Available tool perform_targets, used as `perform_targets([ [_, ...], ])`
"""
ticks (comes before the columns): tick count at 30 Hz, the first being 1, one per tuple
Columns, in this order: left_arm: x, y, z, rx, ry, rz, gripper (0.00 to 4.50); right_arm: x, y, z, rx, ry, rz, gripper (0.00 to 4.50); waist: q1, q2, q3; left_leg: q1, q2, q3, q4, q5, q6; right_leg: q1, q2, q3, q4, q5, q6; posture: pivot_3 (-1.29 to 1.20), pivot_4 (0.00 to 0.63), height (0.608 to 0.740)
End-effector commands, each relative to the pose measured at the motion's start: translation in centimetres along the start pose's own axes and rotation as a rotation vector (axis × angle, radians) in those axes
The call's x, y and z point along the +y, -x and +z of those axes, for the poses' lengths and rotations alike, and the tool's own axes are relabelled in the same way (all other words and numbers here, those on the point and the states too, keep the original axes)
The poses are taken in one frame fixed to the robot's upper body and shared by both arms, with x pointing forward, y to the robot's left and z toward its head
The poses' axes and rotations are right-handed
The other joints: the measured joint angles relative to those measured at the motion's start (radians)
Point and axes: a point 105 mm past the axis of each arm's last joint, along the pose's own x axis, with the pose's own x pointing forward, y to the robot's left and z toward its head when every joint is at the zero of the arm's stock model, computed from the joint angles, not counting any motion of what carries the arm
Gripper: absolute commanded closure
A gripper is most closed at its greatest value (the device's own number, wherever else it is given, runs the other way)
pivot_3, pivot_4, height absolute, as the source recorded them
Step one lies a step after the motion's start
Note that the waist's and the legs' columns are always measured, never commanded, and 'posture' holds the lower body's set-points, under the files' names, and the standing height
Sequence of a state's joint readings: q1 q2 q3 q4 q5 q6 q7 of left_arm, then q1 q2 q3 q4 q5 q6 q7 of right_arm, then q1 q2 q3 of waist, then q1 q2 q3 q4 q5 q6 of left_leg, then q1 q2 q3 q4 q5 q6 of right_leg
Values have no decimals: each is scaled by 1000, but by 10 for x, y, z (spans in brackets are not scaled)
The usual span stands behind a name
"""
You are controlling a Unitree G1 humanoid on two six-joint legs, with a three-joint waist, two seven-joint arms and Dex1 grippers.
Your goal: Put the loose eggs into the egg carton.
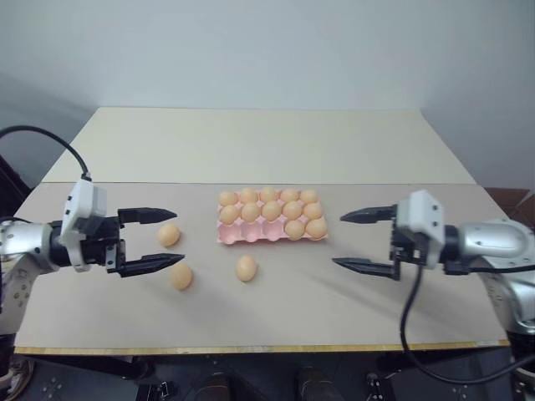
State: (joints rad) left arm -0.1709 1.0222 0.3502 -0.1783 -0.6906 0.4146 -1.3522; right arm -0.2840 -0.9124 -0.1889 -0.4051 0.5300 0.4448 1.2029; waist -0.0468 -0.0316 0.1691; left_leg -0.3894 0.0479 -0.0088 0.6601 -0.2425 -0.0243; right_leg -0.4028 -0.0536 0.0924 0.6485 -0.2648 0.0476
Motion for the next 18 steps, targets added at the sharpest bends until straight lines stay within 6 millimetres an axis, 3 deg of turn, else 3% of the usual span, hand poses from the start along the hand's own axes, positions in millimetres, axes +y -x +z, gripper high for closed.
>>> perform_targets([
  [1, 0, 7, 7, 0, -41, 15, 0, 1, 6, 9, -11, 44, -1, 54, 1, 0, 0, 0, 0, 0, 0, 0, 0, 0, 0, 0, 0, 0, 0, 0, 150, 740],
  [11, -3, 5, 6, 3, -46, 11, 0, 0, -10, 11, -33, 74, 13, 54, 3, 0, 0, -1, 0, 0, 0, 0, 0, -1, 0, 0, 0, 0, 0, 0, 150, 740],
  [13, -4, 4, 6, -2, -52, 1, 0, 1, -28, 10, -39, 84, 20, 54, 0, 0, 0, -1, 0, 0, 0, 0, 0, -1, 0, 0, 0, 0, 0, 0, 150, 740],
  [18, -6, -4, 7, -20, -47, -40, 0, 6, -98, 1, -46, 141, 41, 54, -4, 0, 0, 0, 1, 0, 0, 0, 0, -1, 2, 1, 1, 0, 0, 0, 150, 740],
])
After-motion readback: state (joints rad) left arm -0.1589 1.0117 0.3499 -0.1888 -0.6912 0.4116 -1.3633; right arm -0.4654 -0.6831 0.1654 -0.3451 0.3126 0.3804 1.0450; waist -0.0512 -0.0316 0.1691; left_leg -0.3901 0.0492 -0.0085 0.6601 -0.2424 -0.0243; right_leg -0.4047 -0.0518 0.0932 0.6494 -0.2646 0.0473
